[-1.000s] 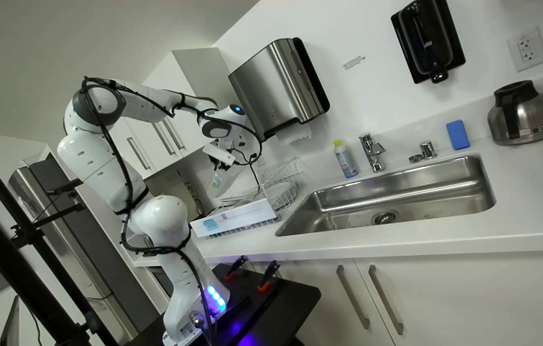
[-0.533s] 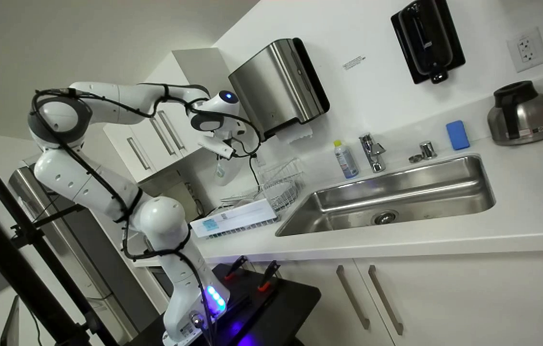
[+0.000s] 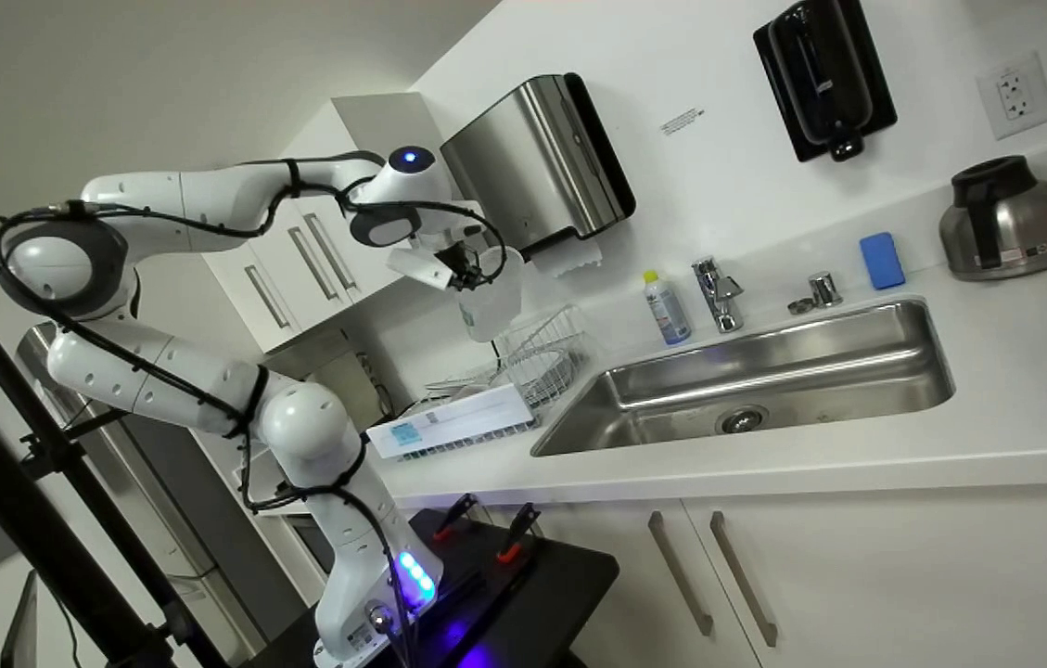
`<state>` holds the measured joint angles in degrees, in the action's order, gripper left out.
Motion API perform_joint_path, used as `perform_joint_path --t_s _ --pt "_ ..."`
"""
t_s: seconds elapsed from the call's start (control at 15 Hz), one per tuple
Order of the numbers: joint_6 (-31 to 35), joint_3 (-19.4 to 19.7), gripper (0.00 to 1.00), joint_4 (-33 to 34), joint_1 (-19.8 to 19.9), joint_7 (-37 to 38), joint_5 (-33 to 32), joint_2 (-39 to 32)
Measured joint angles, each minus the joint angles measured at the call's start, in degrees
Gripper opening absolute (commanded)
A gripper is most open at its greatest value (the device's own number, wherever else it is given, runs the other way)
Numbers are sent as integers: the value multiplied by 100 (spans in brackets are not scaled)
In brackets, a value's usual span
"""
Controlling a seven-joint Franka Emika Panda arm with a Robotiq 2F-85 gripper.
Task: Pick up the jar from the plate holder and put it in the sink
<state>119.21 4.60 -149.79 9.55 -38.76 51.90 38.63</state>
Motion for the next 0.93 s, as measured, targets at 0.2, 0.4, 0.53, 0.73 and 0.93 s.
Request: perform_joint_path --t_s 0.2,0.4,0.53,0.73,0.93 --pt "690 15 2 -133 102 477 -532 -29" --pt "1320 131 2 -318 85 820 -1008 -219" --pt "1810 241 2 -448 1 880 -1137 -436" --pt "2751 424 2 -631 -256 880 -1141 -837" --pt "3434 664 2 -703 -601 855 -991 -1249"
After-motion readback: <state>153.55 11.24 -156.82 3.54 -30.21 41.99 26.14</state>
